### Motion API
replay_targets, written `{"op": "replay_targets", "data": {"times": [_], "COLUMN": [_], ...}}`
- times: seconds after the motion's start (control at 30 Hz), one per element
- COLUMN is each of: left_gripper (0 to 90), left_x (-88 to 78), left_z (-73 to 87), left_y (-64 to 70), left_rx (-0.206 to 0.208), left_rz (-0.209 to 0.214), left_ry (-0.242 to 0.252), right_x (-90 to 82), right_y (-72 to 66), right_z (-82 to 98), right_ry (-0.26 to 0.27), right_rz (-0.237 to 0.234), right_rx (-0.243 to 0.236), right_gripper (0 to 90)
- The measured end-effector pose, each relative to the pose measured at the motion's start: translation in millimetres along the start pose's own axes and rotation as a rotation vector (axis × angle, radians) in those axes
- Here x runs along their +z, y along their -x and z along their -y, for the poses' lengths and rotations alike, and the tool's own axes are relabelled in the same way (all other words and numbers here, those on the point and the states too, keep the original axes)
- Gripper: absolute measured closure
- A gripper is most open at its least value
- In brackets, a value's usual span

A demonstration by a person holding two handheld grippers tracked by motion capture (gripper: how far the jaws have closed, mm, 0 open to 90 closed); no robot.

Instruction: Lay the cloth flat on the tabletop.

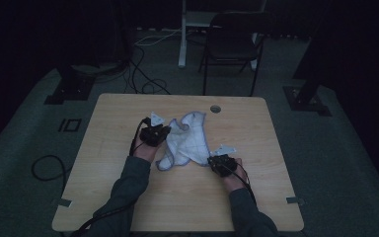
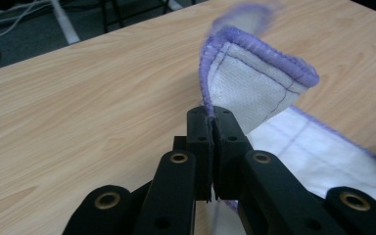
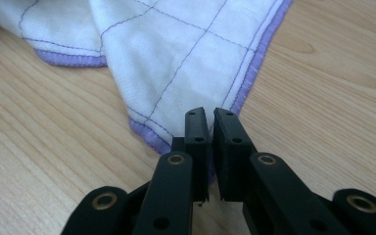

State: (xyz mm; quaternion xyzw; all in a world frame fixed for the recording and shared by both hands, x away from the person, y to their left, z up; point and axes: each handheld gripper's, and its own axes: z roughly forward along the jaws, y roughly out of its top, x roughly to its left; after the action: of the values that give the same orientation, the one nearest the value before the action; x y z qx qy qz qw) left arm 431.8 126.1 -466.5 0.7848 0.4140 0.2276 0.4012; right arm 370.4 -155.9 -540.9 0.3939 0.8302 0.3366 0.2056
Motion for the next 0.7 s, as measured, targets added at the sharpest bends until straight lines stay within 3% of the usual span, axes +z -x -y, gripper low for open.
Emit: {"op": "replay_targets", "data": {"times": [0.37,0.7], "left_gripper": [87.9,87.8], "left_x": [-6.5,-9.6], "left_z": [16.3,40.9], "left_y": [-29.5,-55.7], "left_rx": [-0.051,-0.109], "left_rz": [-0.060,-0.111], "left_ry": [-0.025,-0.063], "right_x": [-5.3,-11.0], "right_y": [5.4,16.2], "right_z": [4.0,9.6], "right_ry": [-0.015,-0.027], "right_rz": [0.017,0.048], "right_rx": [0.005,0.023], "right_gripper": [85.9,85.9]}}
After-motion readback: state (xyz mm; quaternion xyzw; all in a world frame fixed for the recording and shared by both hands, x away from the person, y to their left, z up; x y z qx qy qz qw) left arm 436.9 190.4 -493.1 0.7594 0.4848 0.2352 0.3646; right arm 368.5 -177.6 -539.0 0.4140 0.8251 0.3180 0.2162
